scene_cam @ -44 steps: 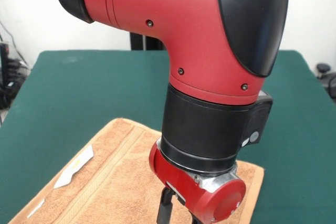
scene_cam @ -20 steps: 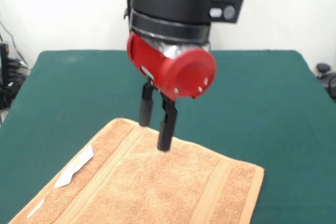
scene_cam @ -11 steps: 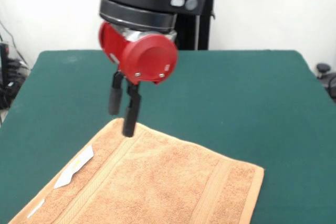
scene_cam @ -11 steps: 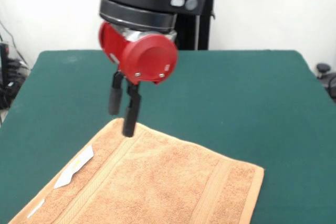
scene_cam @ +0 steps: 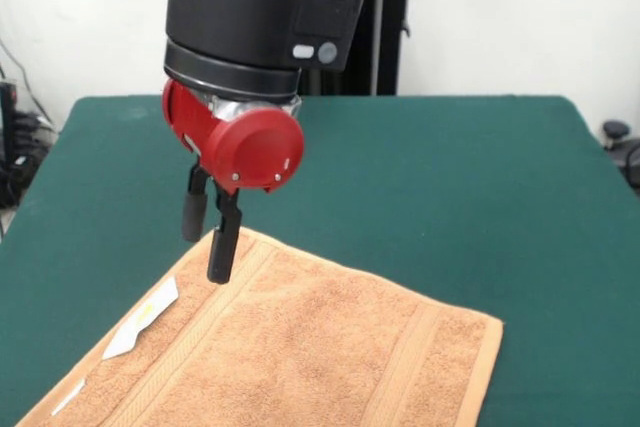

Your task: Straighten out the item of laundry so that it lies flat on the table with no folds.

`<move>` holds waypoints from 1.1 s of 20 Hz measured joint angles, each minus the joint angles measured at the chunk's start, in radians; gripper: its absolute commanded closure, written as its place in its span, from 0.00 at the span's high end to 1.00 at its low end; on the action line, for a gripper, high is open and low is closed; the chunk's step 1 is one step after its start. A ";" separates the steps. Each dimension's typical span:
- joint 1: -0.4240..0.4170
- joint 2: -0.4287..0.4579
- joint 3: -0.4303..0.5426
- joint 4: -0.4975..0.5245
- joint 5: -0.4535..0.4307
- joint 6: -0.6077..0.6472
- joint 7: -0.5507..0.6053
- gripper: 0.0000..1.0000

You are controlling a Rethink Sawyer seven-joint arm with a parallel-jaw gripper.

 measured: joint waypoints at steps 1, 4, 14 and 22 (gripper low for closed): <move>-0.001 0.001 0.005 0.000 -0.013 0.000 0.000 1.00; -0.001 0.003 0.009 0.000 -0.033 0.000 0.000 1.00; 0.000 0.006 0.010 0.000 -0.090 0.000 0.000 1.00; 0.000 0.026 0.010 -0.006 -0.129 0.000 0.000 1.00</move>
